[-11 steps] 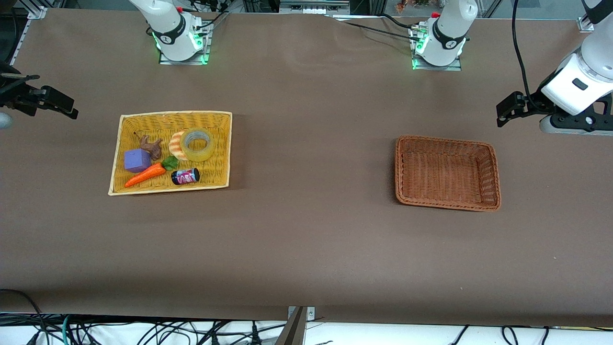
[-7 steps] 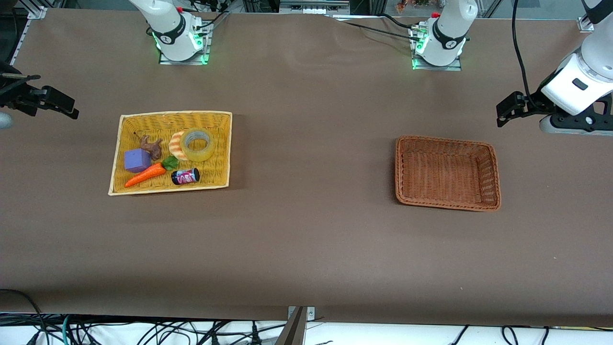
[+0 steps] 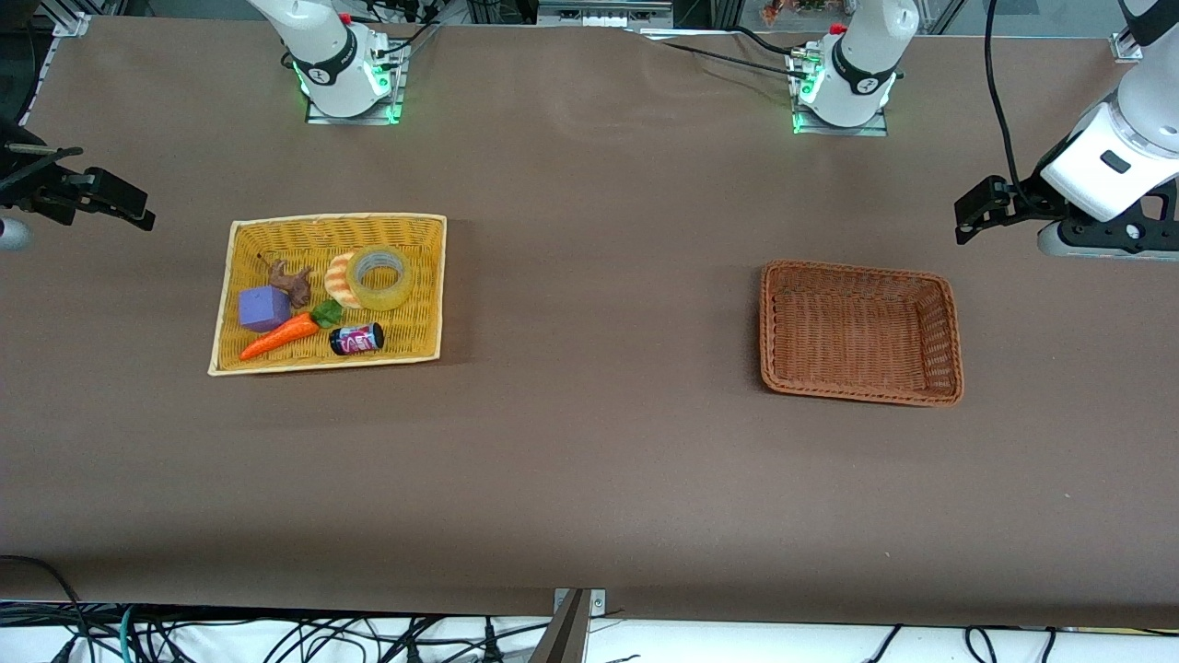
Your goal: Transfer tape with both arms
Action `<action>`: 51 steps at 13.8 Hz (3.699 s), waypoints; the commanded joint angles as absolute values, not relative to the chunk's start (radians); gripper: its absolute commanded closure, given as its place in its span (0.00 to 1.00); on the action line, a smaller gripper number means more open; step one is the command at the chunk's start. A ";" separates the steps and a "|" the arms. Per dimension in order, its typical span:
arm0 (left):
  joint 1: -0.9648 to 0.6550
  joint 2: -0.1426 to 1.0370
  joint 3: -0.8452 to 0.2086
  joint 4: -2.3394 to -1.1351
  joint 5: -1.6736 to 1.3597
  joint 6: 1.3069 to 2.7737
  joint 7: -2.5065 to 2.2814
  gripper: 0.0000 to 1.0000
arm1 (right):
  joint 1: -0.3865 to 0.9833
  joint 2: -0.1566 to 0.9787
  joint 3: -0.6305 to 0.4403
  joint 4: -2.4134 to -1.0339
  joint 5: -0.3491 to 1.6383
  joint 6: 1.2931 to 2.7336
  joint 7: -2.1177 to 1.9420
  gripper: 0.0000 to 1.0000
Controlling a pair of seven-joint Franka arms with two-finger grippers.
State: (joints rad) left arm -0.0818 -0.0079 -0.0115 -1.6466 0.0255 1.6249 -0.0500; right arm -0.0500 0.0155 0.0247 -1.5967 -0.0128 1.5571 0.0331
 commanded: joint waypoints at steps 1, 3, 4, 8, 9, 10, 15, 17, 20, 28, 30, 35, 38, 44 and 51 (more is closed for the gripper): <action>-0.081 -0.025 -0.014 -1.658 0.029 1.634 -0.032 0.00 | -0.063 0.023 0.035 -1.572 -0.015 1.539 0.023 0.00; -0.081 -0.025 -0.014 -1.658 0.029 1.634 -0.032 0.00 | -0.063 0.023 0.035 -1.572 -0.015 1.539 0.021 0.00; -0.081 -0.025 -0.014 -1.658 0.029 1.634 -0.032 0.00 | -0.063 0.023 0.035 -1.572 -0.015 1.539 0.021 0.00; -0.081 -0.025 -0.014 -1.658 0.029 1.634 -0.032 0.00 | -0.063 0.023 0.035 -1.572 -0.015 1.539 0.028 0.00; -0.081 -0.025 -0.014 -1.658 0.029 1.634 -0.032 0.00 | -0.064 0.025 0.034 -1.572 -0.015 1.539 0.028 0.00; -0.081 -0.025 -0.014 -1.657 0.029 1.634 -0.032 0.00 | -0.064 0.023 0.034 -1.572 -0.015 1.539 0.029 0.00; -0.081 -0.021 -0.014 -1.649 0.029 1.634 -0.032 0.00 | -0.064 0.023 0.034 -1.572 -0.015 1.539 0.025 0.00; -0.083 -0.021 -0.014 -1.649 0.029 1.634 -0.032 0.00 | -0.061 0.023 0.037 -1.572 -0.028 1.539 0.029 0.00; -0.084 -0.021 -0.014 -1.647 0.031 1.634 -0.032 0.00 | -0.063 0.025 0.037 -1.572 -0.028 1.540 0.026 0.00; -0.086 -0.020 -0.015 -1.646 0.029 1.634 -0.034 0.00 | -0.060 0.061 0.037 -1.577 -0.028 1.549 0.038 0.00; -0.086 -0.020 -0.015 -1.646 0.031 1.634 -0.034 0.00 | -0.061 0.095 0.038 -1.577 -0.012 1.558 0.021 0.00; -0.086 -0.020 -0.015 -1.646 0.029 1.634 -0.034 0.00 | -0.008 0.210 0.043 -1.673 -0.011 1.679 0.041 0.00; -0.086 -0.020 -0.015 -1.646 0.029 1.634 -0.034 0.00 | 0.066 0.195 0.051 -1.926 -0.011 1.929 0.153 0.00; -0.086 -0.020 -0.015 -1.646 0.031 1.634 -0.034 0.00 | 0.066 0.173 0.144 -2.284 -0.018 2.345 0.219 0.00; -0.086 -0.020 -0.015 -1.646 0.031 1.634 -0.034 0.00 | 0.067 0.189 0.146 -2.364 -0.029 2.428 0.218 0.00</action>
